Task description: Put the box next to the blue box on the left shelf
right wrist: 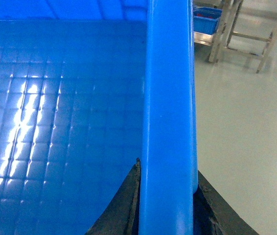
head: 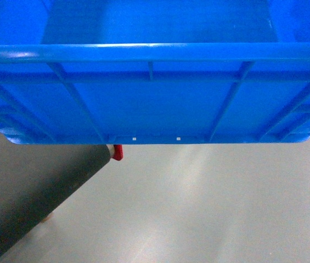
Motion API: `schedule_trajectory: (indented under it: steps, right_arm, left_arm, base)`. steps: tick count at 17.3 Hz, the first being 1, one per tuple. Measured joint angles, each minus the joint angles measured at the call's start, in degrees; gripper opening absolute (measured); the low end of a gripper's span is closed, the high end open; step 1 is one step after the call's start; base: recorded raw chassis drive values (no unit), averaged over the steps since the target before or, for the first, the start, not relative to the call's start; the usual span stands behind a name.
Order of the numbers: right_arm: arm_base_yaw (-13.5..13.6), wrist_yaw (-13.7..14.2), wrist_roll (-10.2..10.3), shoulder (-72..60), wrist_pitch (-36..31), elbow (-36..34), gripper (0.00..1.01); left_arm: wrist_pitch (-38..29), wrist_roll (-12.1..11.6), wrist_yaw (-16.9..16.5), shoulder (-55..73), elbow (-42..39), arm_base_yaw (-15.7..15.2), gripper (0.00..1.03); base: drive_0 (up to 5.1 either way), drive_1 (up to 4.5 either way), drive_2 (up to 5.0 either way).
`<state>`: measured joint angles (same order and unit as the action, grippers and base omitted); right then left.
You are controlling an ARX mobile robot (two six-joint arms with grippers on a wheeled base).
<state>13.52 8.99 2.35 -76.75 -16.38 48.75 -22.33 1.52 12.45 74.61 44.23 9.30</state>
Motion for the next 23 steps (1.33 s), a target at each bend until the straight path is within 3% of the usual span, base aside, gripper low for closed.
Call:
schedule_trajectory:
  steps: [23]
  right_arm:
    - [0.0,0.0,0.0,0.0,0.0,0.0,0.21]
  left_arm:
    - [0.0,0.0,0.0,0.0,0.0,0.0,0.19]
  base:
    - [-1.6,-1.62,-1.6]
